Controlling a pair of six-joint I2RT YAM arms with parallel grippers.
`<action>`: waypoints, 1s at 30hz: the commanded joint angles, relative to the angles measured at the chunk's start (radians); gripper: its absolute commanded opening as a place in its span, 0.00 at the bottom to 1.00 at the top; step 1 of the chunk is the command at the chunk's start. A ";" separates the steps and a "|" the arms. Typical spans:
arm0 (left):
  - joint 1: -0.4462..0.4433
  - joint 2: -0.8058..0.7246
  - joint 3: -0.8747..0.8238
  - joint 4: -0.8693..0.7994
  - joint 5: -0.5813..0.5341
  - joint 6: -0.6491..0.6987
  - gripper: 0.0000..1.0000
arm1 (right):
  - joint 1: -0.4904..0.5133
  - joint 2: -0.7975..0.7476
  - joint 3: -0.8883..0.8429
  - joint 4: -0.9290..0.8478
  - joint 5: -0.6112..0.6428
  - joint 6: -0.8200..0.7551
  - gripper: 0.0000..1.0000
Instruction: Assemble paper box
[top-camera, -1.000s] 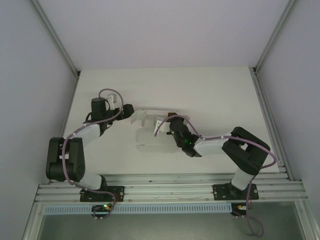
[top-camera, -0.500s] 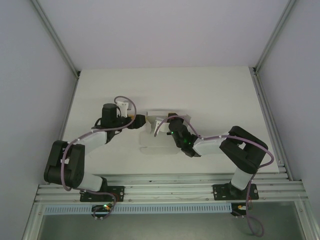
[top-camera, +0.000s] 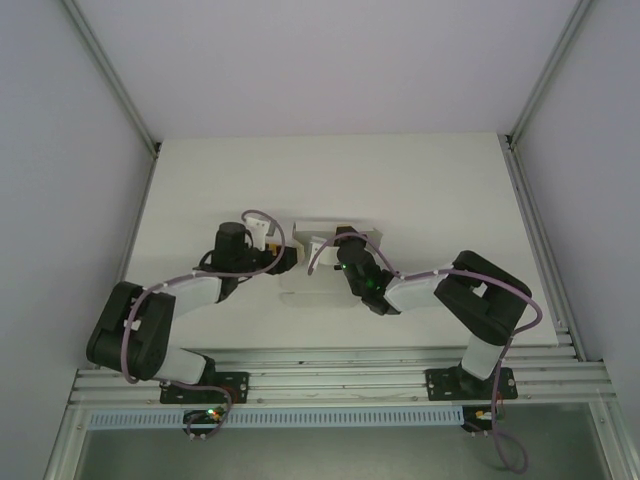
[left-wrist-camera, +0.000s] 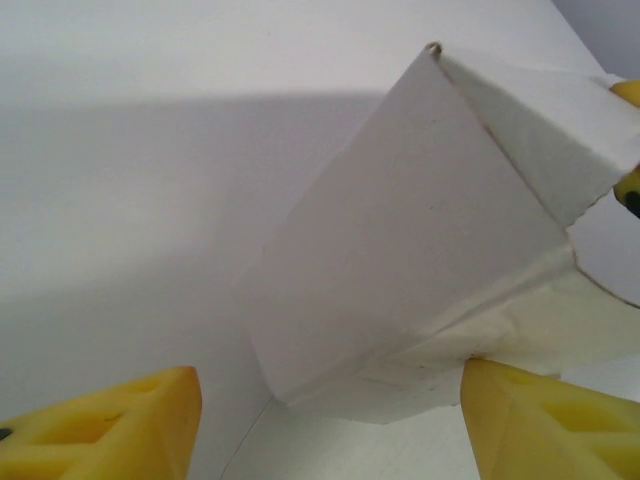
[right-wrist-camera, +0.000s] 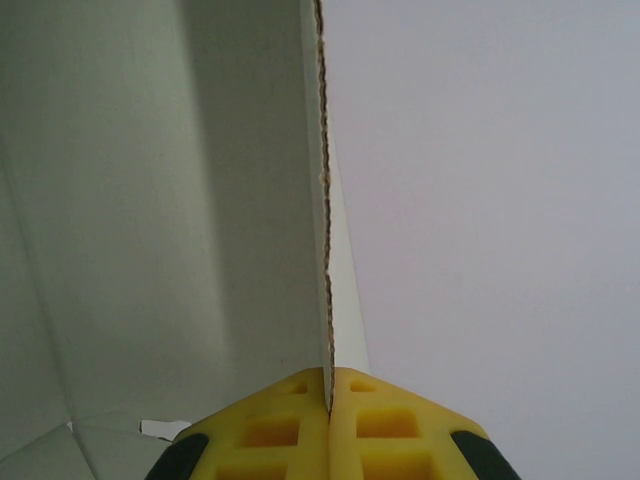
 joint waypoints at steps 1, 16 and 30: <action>-0.006 0.027 -0.026 0.123 -0.013 0.030 0.67 | 0.020 0.018 -0.033 0.059 0.018 -0.028 0.00; -0.152 0.105 -0.108 0.390 -0.192 0.080 0.46 | 0.072 0.060 -0.029 0.035 0.111 -0.013 0.00; -0.246 0.219 -0.136 0.602 -0.408 0.081 0.17 | 0.090 0.008 -0.039 -0.019 0.137 0.080 0.00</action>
